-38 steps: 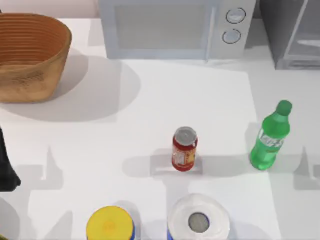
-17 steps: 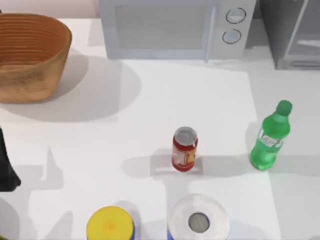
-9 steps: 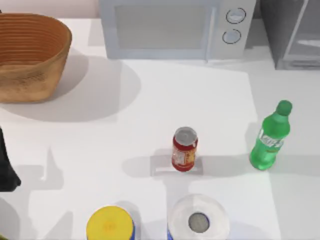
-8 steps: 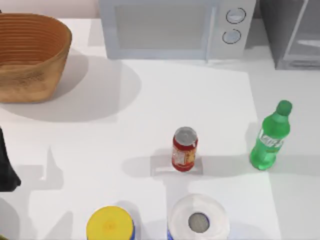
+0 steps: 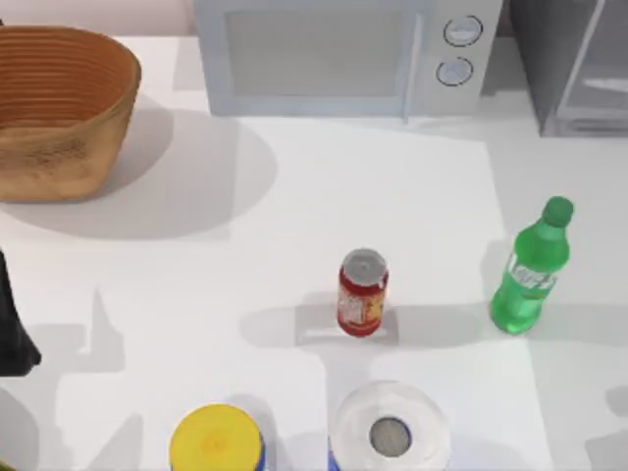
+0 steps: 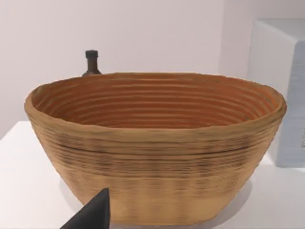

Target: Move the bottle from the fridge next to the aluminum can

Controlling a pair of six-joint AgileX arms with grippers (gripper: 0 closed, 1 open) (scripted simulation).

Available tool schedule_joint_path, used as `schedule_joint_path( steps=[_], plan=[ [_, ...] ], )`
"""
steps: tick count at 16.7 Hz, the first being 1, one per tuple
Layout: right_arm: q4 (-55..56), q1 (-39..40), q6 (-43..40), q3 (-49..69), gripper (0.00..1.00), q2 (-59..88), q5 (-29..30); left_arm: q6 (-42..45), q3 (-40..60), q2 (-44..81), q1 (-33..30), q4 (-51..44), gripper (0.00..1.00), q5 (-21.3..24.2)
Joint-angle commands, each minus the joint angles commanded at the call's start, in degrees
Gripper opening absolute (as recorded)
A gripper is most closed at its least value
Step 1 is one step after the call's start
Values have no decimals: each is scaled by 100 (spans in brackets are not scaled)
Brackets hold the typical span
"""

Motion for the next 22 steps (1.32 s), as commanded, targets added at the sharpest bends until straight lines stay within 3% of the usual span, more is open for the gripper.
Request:
schedule_joint_path(
  steps=[9,12,17,22],
  plan=[
    [-13,-4908,-6032,1714,100,5628,-2524,0,0,0,0,0,100,0],
    [-103,-6421,-7682,2195,100,7397,-3154,0,0,0,0,0,100,0],
    [-238,-8045,-9257,2719,100,9294,-3824,0,0,0,0,0,100,0],
    [-304,-8406,-9563,2867,100,9777,-4000,0,0,0,0,0,100,0]
  ],
)
